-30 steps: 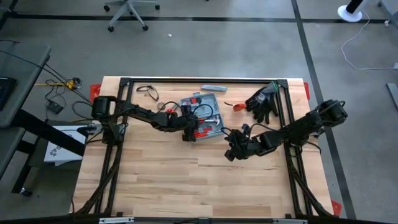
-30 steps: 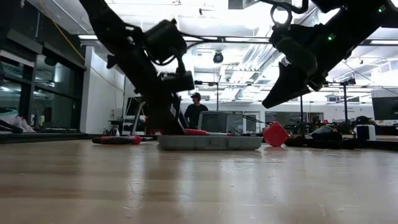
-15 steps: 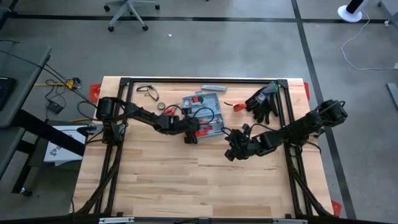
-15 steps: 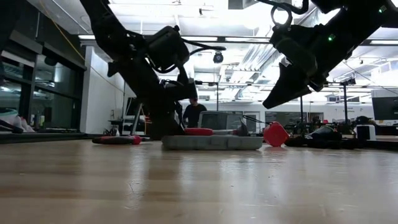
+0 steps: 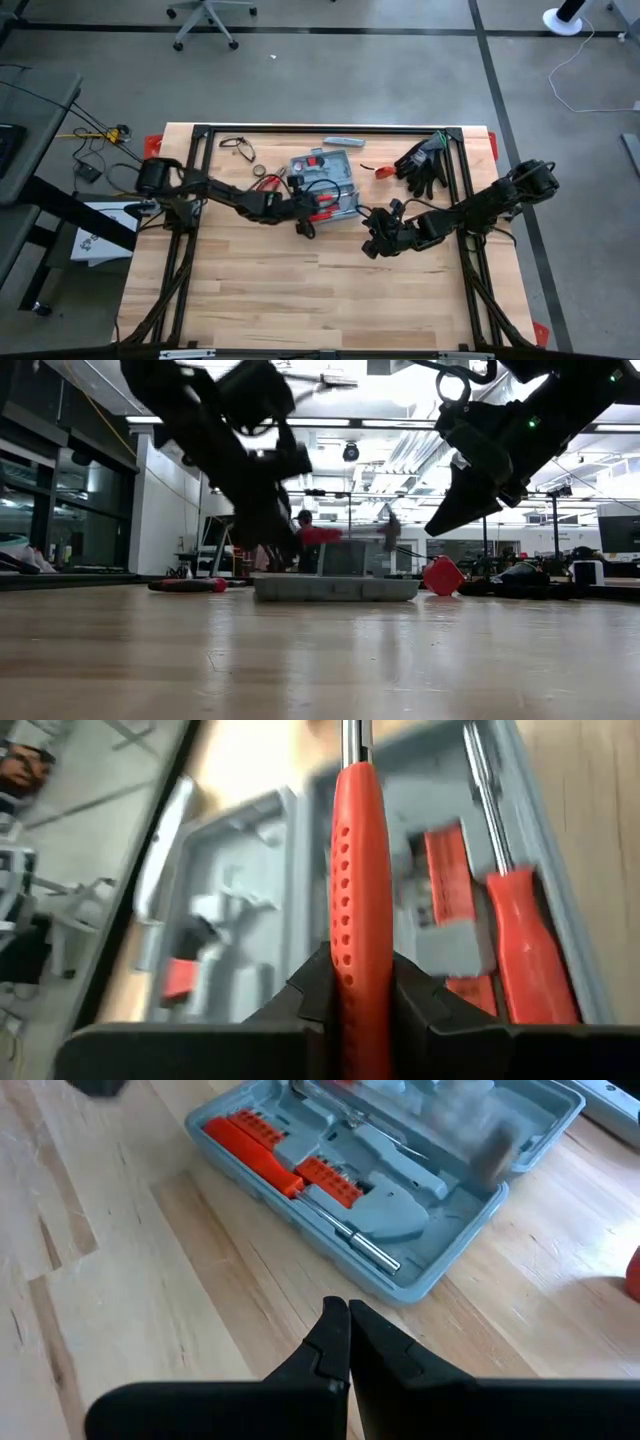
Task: Prefit tool cases
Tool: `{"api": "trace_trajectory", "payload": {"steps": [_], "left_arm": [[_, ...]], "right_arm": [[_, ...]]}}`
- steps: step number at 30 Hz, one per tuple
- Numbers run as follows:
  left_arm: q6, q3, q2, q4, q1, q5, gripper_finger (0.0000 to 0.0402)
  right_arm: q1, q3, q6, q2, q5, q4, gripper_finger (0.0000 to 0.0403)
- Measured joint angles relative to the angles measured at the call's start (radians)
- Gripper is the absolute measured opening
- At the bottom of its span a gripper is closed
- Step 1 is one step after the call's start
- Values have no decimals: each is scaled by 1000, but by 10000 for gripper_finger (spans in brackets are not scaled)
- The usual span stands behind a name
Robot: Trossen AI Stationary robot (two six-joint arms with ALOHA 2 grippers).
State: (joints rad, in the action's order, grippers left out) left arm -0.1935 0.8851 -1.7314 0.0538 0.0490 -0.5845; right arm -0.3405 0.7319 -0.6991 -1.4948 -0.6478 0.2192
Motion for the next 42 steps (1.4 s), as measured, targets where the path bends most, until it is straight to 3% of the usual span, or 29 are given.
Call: {"api": "trace_trajectory", "payload": {"steps": [4,8,14,20,25,28,34,42], "left_arm": [[23,1,92,-88,22,-80,37],[152,2,189,-332,29,-176,37],[577,-7,303,-844,29,-239,37],[950,-85,368,-1180,56,-162,37],[1105,-159,375,-1232,81,-8,38],[1190,-200,374,-1243,84,72,73],[1293,-242,375,-1252,84,117,142],[1308,-245,372,-1245,119,156,155]], "right_arm": [[0,0,0,0,0,5,0],[0,0,0,0,0,9,0],[0,0,0,-12,-5,8,0],[0,0,-4,-54,-10,7,0],[0,0,-24,-86,-10,2,0],[0,0,-26,-90,-8,2,0],[0,-1,-26,-90,-6,1,0],[0,-1,-34,-90,-3,1,0]]}}
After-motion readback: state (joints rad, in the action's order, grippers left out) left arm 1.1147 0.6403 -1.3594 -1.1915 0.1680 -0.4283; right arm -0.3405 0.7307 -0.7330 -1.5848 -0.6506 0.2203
